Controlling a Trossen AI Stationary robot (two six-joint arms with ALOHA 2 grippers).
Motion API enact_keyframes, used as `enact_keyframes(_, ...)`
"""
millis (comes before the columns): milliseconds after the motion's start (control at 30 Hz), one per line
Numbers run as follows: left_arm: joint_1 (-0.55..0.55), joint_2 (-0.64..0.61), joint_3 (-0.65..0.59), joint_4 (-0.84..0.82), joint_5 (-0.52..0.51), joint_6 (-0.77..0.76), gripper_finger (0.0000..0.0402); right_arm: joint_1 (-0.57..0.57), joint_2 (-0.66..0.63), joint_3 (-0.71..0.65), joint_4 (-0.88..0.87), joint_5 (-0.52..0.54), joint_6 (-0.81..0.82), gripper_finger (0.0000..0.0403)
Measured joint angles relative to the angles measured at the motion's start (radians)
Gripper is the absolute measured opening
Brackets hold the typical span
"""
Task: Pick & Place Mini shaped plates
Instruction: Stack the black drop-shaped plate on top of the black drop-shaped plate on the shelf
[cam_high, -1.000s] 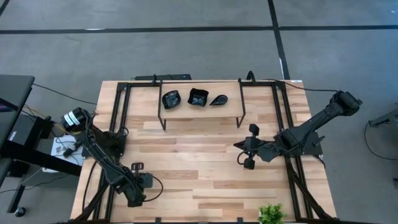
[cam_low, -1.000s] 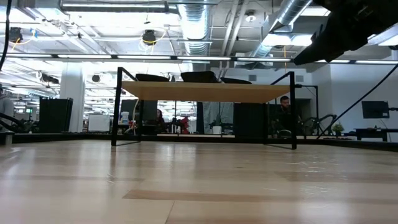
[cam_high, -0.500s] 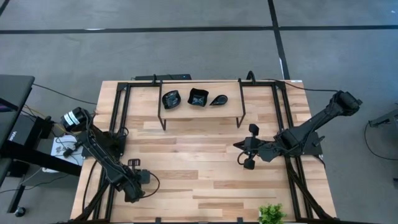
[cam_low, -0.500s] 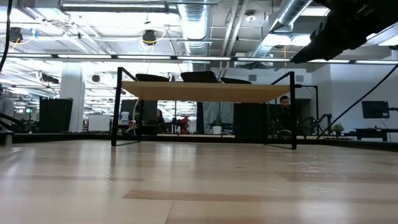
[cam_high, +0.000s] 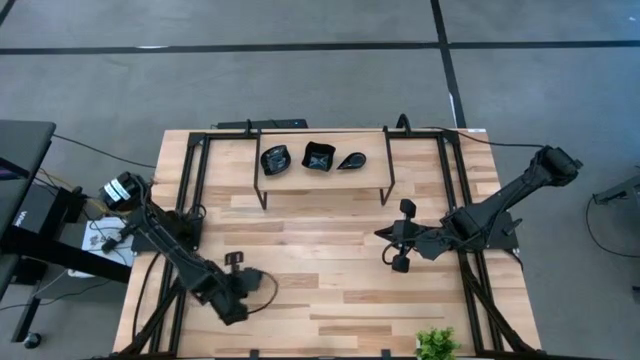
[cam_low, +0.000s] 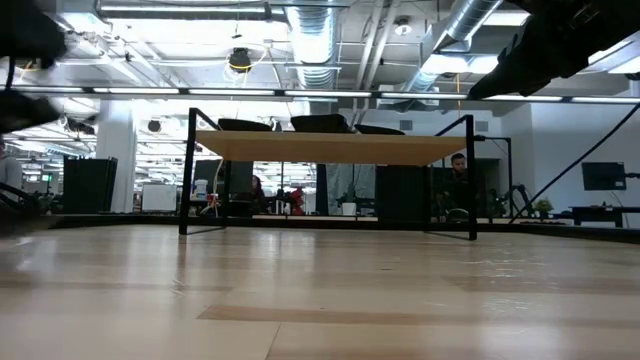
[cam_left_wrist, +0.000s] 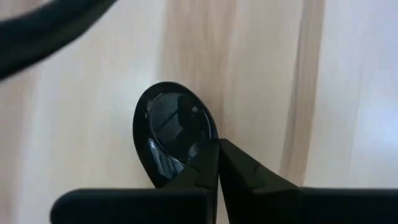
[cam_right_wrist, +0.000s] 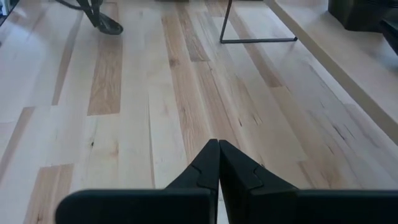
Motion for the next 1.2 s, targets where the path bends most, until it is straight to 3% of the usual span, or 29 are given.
enact_keyframes(200,0.139,0.000,0.143,0.011,-0.112,0.226,0.0006,0.000,0.000,0.000,0.001,0.000,0.000,0.0001)
enact_keyframes(500,0.436,0.000,0.387,0.123,-0.112,0.631,0.0006,0.000,0.000,0.000,0.001,0.000,0.000,0.0001)
enact_keyframes(667,0.625,-0.001,0.472,0.280,-0.040,0.893,0.0006,0.000,0.000,0.000,0.001,-0.023,0.000,0.0001)
enact_keyframes(800,0.778,0.015,0.475,0.499,0.017,1.035,0.0006,0.000,0.000,0.000,0.000,-0.033,0.000,0.0001)
enact_keyframes(1000,0.959,0.128,0.474,0.744,0.185,1.075,0.0007,0.000,0.000,0.000,-0.005,-0.034,0.000,0.0001)
enact_keyframes(1200,1.035,0.221,0.474,0.847,0.200,1.143,0.0007,0.000,0.000,0.000,-0.014,-0.034,0.000,0.0001)
